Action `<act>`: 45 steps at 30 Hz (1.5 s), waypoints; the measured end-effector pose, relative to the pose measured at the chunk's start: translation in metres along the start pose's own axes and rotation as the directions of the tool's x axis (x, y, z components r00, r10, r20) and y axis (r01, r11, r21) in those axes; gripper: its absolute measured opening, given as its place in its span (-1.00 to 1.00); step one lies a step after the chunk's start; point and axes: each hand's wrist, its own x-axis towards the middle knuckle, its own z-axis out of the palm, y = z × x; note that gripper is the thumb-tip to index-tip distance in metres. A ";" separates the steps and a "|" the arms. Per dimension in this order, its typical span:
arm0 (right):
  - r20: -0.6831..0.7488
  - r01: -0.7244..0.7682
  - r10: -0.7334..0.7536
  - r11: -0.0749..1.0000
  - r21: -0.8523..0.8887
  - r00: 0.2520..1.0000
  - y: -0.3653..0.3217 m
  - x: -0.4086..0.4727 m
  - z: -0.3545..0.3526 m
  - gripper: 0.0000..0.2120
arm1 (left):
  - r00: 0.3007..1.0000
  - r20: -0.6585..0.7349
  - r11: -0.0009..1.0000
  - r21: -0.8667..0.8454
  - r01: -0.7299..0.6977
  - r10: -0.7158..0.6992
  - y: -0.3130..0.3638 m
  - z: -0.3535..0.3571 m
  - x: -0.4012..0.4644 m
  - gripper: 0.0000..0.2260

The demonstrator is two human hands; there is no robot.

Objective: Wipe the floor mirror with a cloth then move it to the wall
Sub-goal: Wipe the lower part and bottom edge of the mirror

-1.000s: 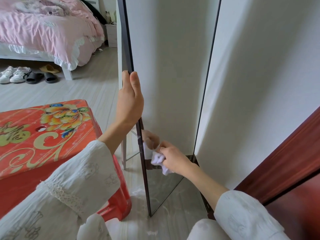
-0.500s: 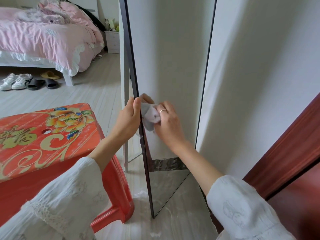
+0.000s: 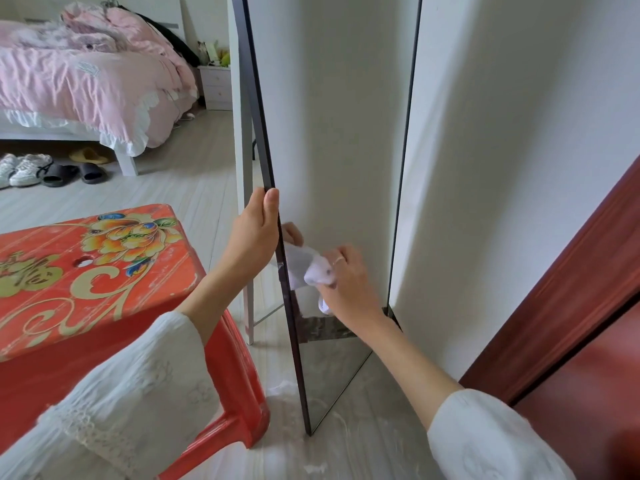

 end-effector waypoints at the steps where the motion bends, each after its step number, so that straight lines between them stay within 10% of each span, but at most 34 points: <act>1: -0.072 0.017 -0.014 0.999 0.036 0.997 -0.011 0.014 -0.008 -0.74 | 1.000 0.018 0.998 -0.058 0.016 -0.015 -0.001 -0.001 0.000 -0.68; 6: -0.310 0.179 -0.133 0.976 0.123 0.941 -0.047 0.054 -0.017 -0.78 | 0.973 0.210 0.921 -0.353 0.166 -0.095 -0.009 -0.007 -0.004 -0.61; 12: -0.254 0.166 -0.122 0.973 0.162 0.960 -0.030 0.007 0.031 -0.85 | 0.974 0.195 0.946 -0.278 0.167 -0.114 -0.020 -0.003 -0.013 -0.48; 24: 0.411 -0.179 0.159 0.984 0.009 0.898 0.041 -0.097 0.083 -0.68 | 0.993 0.072 0.995 -0.038 0.092 -0.089 -0.046 0.021 -0.044 -0.79; 35: -0.279 -0.030 0.040 0.999 0.043 0.959 0.018 0.007 0.041 -0.79 | 0.993 -0.060 0.995 0.010 0.103 -0.102 -0.065 0.040 -0.058 -0.83; 40: -0.166 -0.099 0.112 0.991 0.084 0.980 0.032 -0.049 0.092 -0.86 | 0.991 -0.116 0.997 0.042 0.072 -0.066 -0.069 0.045 -0.060 -0.79; 45: 0.373 -0.145 0.165 0.986 -0.082 0.913 0.078 -0.088 0.095 -0.75 | 0.983 -0.159 0.996 -0.029 0.086 -0.090 -0.067 0.048 -0.066 -0.76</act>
